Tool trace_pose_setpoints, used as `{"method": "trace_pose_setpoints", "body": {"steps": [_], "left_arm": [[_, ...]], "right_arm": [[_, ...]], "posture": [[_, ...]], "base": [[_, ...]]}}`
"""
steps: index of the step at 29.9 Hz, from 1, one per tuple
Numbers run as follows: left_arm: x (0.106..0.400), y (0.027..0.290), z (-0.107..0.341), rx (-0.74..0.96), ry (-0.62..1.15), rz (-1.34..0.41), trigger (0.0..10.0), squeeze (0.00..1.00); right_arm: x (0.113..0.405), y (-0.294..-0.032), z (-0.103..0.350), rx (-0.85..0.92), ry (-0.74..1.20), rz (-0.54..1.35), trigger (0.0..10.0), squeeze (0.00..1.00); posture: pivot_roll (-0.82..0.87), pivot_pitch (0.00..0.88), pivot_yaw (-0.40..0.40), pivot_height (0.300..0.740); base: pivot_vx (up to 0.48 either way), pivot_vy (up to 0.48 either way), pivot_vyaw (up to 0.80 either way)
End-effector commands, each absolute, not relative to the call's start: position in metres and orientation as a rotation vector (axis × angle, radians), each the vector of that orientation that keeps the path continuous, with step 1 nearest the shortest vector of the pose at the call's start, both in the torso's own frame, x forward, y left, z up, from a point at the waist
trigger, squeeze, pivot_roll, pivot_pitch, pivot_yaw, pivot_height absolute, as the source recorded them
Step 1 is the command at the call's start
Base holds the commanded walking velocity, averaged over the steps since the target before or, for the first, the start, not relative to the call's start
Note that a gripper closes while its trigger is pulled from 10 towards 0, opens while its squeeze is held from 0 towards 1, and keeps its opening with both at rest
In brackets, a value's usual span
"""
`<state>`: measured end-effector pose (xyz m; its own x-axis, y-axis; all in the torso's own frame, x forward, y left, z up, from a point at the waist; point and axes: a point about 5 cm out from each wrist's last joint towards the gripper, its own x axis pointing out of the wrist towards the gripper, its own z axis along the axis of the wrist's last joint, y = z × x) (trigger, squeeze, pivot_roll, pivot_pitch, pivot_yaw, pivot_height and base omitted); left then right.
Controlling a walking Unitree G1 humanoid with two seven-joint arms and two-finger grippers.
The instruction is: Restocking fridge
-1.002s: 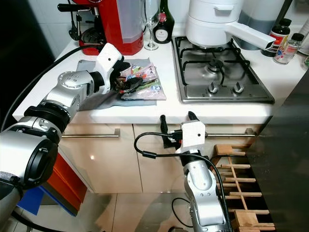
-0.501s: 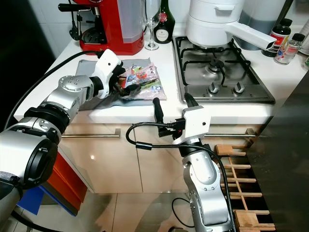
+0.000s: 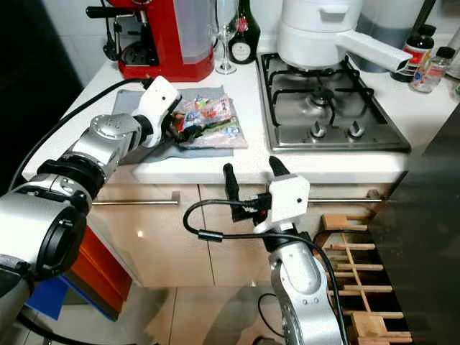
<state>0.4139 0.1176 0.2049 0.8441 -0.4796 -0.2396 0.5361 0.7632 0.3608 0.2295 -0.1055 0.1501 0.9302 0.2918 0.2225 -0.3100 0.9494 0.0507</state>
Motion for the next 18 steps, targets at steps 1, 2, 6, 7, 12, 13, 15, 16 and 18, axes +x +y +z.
{"method": "trace_pose_setpoints", "body": {"steps": [1,2,6,7,12,13,15,16,18], "left_arm": [[0.416,0.116,0.210,0.417,0.123,-0.525,10.0,0.00],[0.415,0.116,0.207,0.396,0.135,-0.513,10.0,0.00],[0.413,0.115,0.195,0.335,0.173,-0.510,0.0,0.00],[0.411,0.113,0.188,0.312,0.195,-0.514,0.0,0.00],[0.409,0.107,0.183,0.309,0.204,-0.542,0.0,0.00],[0.409,0.107,0.183,0.305,0.205,-0.546,0.0,0.00],[0.409,0.106,0.182,0.306,0.204,-0.547,0.0,0.00],[0.408,0.106,0.181,0.309,0.205,-0.551,0.0,0.00],[0.407,0.105,0.180,0.314,0.206,-0.558,0.0,0.00]], "right_arm": [[0.227,-0.104,0.153,0.087,-0.217,0.313,10.0,0.00],[0.226,-0.105,0.152,0.086,-0.212,0.313,10.0,0.00],[0.224,-0.105,0.151,0.082,-0.201,0.314,10.0,0.00],[0.224,-0.105,0.151,0.080,-0.196,0.314,10.0,0.00],[0.224,-0.105,0.150,0.076,-0.190,0.310,10.0,0.00],[0.224,-0.105,0.150,0.076,-0.188,0.308,10.0,0.00],[0.224,-0.105,0.150,0.076,-0.187,0.307,10.0,0.00],[0.224,-0.105,0.149,0.076,-0.185,0.304,10.0,0.00],[0.223,-0.106,0.149,0.076,-0.184,0.303,10.0,0.00]], "posture": [[-0.20,0.029,0.103,0.740],[-0.20,0.029,0.102,0.740],[-0.20,0.032,0.099,0.740],[-0.20,0.031,0.100,0.740],[-0.20,0.034,0.103,0.740],[-0.21,0.035,0.105,0.740],[-0.21,0.035,0.106,0.740],[-0.21,0.035,0.107,0.740],[-0.21,0.036,0.106,0.740]], "base": [[0.000,0.000,0.00],[0.000,0.000,0.00],[0.000,0.000,0.00],[0.000,0.000,0.00],[0.000,0.000,0.00],[0.000,0.000,0.00],[0.000,0.000,0.00],[0.000,0.000,0.00],[0.000,0.000,0.00]]}}
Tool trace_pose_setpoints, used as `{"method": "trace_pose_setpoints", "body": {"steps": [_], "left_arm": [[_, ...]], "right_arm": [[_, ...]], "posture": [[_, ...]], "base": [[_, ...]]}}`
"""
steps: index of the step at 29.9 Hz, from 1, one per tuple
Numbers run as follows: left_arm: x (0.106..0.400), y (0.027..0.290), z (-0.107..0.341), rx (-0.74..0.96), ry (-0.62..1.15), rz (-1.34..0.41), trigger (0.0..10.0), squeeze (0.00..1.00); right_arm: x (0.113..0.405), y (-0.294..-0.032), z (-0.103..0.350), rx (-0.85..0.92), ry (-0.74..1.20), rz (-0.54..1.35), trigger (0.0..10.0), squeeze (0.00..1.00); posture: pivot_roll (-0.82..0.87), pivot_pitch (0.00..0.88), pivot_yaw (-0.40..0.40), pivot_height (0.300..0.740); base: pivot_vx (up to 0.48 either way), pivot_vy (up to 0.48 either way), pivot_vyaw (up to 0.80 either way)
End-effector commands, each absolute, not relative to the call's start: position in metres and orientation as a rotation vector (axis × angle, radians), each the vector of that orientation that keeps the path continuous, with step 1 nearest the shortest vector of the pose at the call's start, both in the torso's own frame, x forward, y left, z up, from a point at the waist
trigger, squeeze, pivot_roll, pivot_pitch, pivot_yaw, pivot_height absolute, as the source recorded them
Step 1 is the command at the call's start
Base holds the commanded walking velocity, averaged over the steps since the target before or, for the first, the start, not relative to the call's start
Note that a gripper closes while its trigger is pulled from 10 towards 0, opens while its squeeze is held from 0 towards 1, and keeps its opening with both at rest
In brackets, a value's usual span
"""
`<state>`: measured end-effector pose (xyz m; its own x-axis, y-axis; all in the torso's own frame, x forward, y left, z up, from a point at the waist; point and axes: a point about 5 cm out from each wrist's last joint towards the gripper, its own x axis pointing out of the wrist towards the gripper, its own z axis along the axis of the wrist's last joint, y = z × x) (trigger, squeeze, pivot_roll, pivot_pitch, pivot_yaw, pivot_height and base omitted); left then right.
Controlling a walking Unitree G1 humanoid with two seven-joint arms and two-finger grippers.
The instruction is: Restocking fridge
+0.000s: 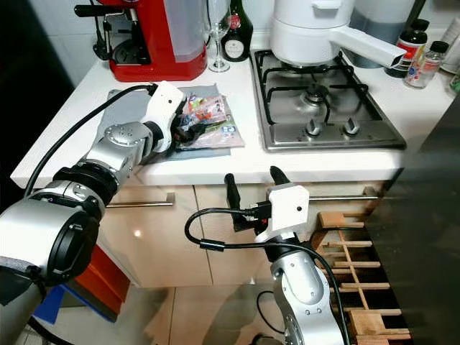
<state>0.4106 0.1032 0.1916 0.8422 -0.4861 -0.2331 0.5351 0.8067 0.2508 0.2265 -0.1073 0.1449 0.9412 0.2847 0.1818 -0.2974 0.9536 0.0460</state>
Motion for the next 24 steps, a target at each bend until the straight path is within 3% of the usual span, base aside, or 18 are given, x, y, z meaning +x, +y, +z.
{"method": "trace_pose_setpoints", "body": {"steps": [1,10,24], "left_arm": [[0.407,0.105,0.179,0.323,0.206,-0.561,0.0,0.00],[0.410,0.105,0.190,0.213,0.170,-0.567,0.0,0.00],[0.417,0.119,0.233,0.143,-0.034,-0.540,0.0,0.00]], "right_arm": [[0.223,-0.106,0.149,0.076,-0.183,0.303,10.0,0.00],[0.223,-0.108,0.148,0.068,-0.175,0.301,10.0,0.00],[0.239,-0.106,0.140,0.081,-0.164,0.312,10.0,0.00]], "posture": [[-0.21,0.037,0.105,0.740],[-0.21,0.039,0.101,0.740],[-0.16,0.000,0.071,0.740]], "base": [[0.000,0.000,0.00],[0.000,0.000,0.00],[0.000,0.000,0.00]]}}
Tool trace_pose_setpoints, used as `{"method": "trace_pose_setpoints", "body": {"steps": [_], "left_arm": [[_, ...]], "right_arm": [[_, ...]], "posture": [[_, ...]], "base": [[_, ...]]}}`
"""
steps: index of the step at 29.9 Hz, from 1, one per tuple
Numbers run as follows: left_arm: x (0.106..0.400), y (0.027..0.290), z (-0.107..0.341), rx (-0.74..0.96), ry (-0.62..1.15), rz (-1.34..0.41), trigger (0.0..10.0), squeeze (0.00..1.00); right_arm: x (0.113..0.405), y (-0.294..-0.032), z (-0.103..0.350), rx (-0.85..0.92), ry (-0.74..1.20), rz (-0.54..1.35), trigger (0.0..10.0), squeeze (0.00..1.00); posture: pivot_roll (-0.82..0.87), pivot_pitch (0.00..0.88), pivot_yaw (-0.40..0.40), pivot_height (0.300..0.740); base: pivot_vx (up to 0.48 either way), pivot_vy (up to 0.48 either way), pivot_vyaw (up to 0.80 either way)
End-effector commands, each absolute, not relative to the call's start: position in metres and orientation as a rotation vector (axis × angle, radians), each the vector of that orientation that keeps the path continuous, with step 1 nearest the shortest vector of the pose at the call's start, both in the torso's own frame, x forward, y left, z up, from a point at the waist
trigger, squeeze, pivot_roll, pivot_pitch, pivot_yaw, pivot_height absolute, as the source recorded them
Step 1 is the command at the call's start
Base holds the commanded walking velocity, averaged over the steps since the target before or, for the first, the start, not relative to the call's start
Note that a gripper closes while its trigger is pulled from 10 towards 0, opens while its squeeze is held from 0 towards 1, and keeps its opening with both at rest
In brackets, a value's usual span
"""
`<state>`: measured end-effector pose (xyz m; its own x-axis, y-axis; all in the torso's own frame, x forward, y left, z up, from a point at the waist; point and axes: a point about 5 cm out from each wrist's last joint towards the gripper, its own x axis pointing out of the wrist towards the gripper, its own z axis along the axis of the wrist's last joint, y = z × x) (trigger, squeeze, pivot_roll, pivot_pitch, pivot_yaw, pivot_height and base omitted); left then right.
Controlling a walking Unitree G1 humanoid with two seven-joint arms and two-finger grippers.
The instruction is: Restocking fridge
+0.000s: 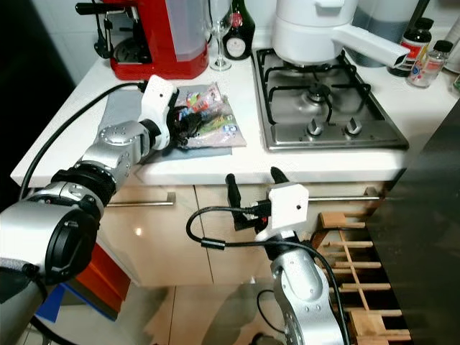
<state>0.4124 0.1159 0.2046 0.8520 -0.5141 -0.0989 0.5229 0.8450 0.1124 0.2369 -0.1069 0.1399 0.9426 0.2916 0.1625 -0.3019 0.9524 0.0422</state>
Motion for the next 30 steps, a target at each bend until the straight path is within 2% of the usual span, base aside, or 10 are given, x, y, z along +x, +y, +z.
{"method": "trace_pose_setpoints", "body": {"steps": [1,10,16,21,22,23,24,30], "left_arm": [[0.418,0.122,0.238,0.137,-0.054,-0.535,0.0,0.00],[0.416,0.147,0.288,0.117,-0.322,-0.487,0.0,0.00],[0.405,0.152,0.281,0.168,-0.422,-0.483,0.0,0.00],[0.390,0.142,0.272,0.176,-0.496,-0.523,0.0,0.00],[0.385,0.139,0.269,0.189,-0.517,-0.526,4.0,0.00],[0.379,0.136,0.268,0.170,-0.539,-0.518,9.5,0.00],[0.376,0.134,0.268,0.158,-0.554,-0.507,10.0,0.00],[0.368,0.130,0.261,0.132,-0.567,-0.480,10.0,0.00]], "right_arm": [[0.241,-0.105,0.140,0.080,-0.166,0.314,10.0,0.00],[0.255,-0.101,0.140,0.077,-0.197,0.330,10.0,0.00],[0.268,-0.107,0.147,0.040,-0.260,0.247,10.0,0.00],[0.275,-0.121,0.152,-0.019,-0.309,0.128,10.0,0.00],[0.277,-0.124,0.153,-0.035,-0.323,0.100,10.0,0.00],[0.279,-0.127,0.155,-0.056,-0.340,0.081,10.0,0.00],[0.279,-0.128,0.155,-0.067,-0.349,0.073,10.0,0.00],[0.281,-0.130,0.153,-0.088,-0.350,0.058,10.0,0.00]], "posture": [[-0.15,0.000,0.069,0.740],[-0.10,0.000,0.048,0.740],[-0.08,0.000,0.034,0.740],[-0.06,0.000,0.023,0.740],[-0.06,0.000,0.021,0.740],[-0.05,0.000,0.018,0.740],[-0.05,0.000,0.018,0.740],[-0.05,0.000,0.014,0.740]], "base": [[0.000,0.000,0.00],[0.000,0.000,0.00],[0.000,0.000,0.00],[0.000,0.000,0.00],[0.000,0.000,0.00],[0.000,0.000,0.00],[0.000,0.000,0.00],[0.000,0.000,0.00]]}}
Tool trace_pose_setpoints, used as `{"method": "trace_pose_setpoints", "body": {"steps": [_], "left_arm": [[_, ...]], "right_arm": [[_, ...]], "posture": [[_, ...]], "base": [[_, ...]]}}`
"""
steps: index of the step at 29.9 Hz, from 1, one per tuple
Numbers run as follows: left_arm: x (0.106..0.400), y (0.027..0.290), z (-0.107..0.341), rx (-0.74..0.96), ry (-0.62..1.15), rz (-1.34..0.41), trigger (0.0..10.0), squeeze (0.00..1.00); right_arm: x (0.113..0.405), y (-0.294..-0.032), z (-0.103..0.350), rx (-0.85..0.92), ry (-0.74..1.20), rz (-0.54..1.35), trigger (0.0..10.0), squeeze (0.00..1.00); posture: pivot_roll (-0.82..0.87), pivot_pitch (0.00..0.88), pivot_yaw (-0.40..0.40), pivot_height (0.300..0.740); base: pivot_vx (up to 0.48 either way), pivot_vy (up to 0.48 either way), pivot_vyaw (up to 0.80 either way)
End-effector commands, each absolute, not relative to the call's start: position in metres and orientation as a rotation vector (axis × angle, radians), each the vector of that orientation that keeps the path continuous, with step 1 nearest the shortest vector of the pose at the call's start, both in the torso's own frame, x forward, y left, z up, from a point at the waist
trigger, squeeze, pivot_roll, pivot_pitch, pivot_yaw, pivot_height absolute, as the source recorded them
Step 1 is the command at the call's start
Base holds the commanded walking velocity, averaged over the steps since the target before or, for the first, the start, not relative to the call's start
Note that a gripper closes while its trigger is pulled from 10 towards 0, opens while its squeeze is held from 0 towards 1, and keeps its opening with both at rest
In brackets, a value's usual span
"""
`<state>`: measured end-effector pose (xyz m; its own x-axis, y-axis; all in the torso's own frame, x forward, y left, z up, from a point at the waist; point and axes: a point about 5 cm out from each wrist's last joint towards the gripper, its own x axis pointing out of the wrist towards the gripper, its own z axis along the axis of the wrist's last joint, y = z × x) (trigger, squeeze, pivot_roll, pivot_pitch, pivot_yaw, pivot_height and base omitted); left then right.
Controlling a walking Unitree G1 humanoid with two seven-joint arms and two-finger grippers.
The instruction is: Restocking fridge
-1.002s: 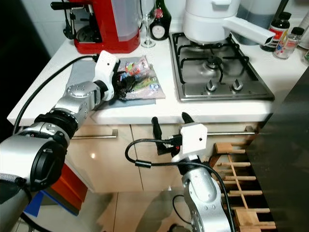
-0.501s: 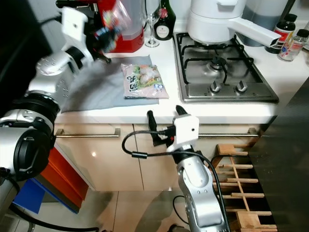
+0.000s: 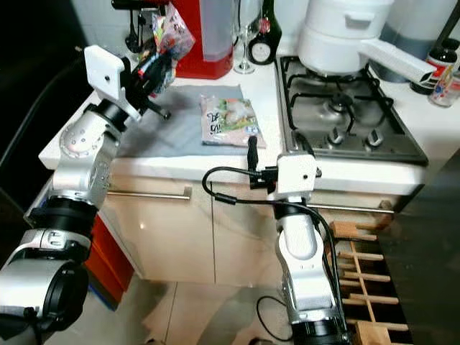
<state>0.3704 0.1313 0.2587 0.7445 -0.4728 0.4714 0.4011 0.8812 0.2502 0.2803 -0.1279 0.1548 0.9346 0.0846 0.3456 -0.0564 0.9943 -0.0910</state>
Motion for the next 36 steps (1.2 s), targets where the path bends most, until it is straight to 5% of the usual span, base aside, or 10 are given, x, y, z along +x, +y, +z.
{"method": "trace_pose_setpoints", "body": {"steps": [1,27,36], "left_arm": [[0.365,0.128,0.259,0.119,-0.562,-0.484,10.0,0.00],[0.349,0.129,0.223,0.075,-0.443,-0.342,10.0,0.00],[0.348,0.127,0.218,0.061,-0.420,-0.339,10.0,0.00]], "right_arm": [[0.282,-0.130,0.152,-0.090,-0.351,0.055,10.0,0.00],[0.282,-0.134,0.133,-0.082,-0.306,0.035,10.0,0.00],[0.284,-0.140,0.126,-0.030,-0.251,0.008,10.0,0.00]], "posture": [[-0.05,0.000,0.013,0.740],[-0.06,0.000,0.008,0.740],[-0.06,0.000,0.006,0.740]], "base": [[0.000,0.000,0.00],[0.000,0.000,0.00],[-0.325,0.000,0.00]]}}
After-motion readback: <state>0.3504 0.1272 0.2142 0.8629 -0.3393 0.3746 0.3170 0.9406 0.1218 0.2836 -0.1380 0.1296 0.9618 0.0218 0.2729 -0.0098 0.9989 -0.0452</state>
